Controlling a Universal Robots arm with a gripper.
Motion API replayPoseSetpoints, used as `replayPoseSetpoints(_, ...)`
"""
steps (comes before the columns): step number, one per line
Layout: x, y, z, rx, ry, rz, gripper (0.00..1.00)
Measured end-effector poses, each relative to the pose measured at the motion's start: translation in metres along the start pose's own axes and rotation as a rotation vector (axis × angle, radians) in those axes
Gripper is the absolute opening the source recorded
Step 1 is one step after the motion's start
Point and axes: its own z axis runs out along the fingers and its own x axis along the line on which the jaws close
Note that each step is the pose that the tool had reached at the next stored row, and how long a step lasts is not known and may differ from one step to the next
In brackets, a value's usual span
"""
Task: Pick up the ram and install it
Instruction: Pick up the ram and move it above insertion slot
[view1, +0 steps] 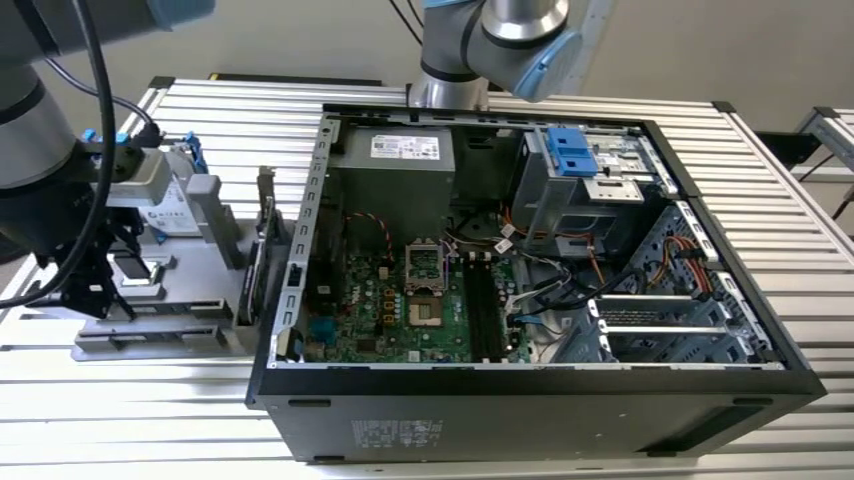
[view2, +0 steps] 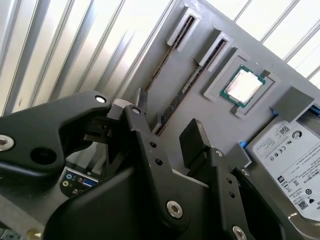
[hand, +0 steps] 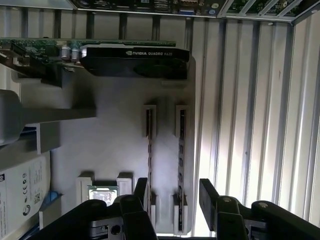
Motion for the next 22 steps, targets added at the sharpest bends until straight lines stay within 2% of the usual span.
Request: replayPoseSetpoints(22,-0.007,-0.0003,0.021,0.0,0.0001,0.0,1.0)
